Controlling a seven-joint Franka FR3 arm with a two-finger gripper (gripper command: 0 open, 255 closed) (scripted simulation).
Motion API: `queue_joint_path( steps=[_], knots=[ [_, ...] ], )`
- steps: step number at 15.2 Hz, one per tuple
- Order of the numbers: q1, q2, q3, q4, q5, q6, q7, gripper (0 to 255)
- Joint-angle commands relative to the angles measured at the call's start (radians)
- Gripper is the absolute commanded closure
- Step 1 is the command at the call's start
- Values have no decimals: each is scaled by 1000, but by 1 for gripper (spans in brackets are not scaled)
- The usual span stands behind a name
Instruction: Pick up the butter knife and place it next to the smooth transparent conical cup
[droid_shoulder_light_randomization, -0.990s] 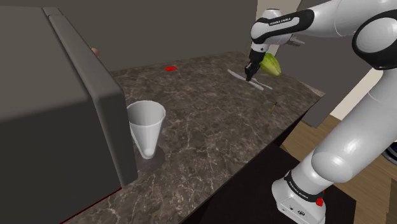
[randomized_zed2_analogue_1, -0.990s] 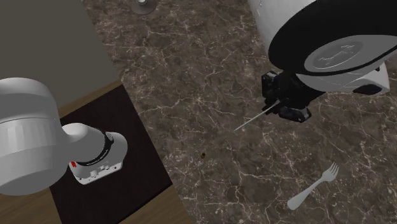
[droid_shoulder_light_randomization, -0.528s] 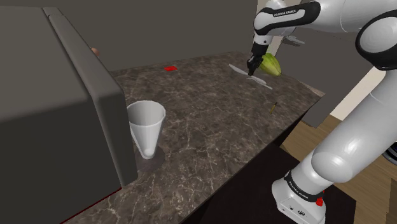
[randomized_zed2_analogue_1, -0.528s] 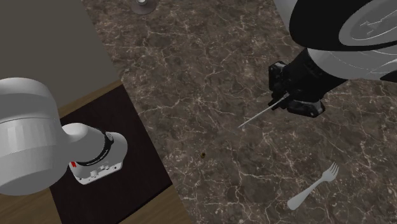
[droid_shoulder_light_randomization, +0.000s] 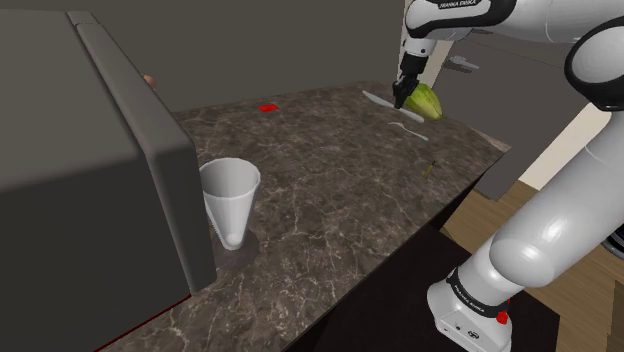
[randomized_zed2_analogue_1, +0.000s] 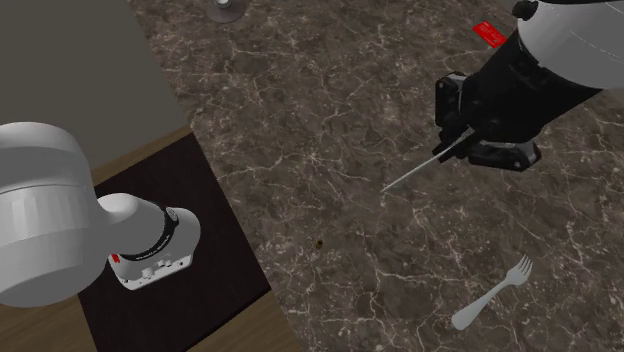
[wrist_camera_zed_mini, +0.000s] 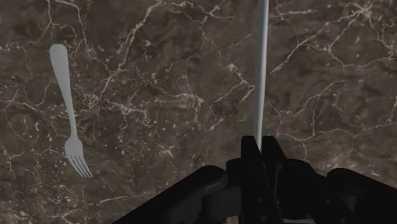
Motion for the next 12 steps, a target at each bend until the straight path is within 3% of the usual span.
queue_joint_path(
  steps=[1,12],
  knots=[
    [-1,4,-1,34,1,-30,-2,255],
    [-2,17,-2,197,6,-181,-7,255]
  ],
)
